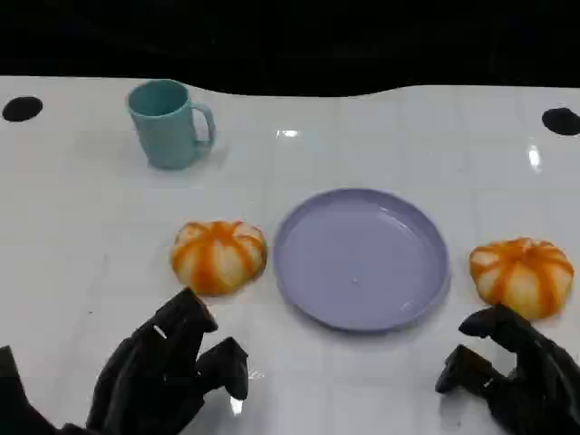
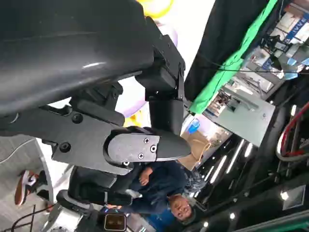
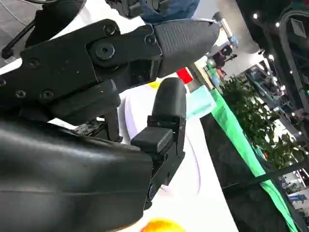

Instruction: Grasp the bread from the table and place it into the plate.

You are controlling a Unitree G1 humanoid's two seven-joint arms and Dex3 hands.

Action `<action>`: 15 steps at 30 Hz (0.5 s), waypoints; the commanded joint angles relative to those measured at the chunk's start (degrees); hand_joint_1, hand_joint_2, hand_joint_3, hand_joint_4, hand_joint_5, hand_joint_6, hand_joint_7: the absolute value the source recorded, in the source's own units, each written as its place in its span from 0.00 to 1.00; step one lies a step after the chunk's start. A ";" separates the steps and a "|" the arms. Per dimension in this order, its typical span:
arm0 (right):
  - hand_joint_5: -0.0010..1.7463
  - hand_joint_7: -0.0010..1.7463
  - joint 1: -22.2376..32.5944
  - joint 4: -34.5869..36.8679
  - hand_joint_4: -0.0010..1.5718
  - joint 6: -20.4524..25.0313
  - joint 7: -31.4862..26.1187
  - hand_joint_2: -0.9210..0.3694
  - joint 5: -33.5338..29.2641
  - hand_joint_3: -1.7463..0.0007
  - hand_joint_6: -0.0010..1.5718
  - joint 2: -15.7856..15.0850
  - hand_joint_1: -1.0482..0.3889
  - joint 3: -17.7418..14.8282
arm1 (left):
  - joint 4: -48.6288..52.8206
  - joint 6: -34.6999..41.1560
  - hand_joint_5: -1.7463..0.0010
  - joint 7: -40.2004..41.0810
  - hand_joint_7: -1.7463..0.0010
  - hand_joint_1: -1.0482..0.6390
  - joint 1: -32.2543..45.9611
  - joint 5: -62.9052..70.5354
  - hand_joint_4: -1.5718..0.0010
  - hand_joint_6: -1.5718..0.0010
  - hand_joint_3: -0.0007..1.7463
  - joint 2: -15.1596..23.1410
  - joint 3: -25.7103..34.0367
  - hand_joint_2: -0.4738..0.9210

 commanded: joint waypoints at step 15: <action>0.85 0.67 -0.12 -0.15 0.43 -0.83 -0.68 0.00 -0.07 0.88 0.38 -0.80 0.38 -0.49 | -0.92 0.25 0.00 0.76 0.07 0.29 0.28 0.32 0.49 0.61 0.14 0.20 0.38 1.00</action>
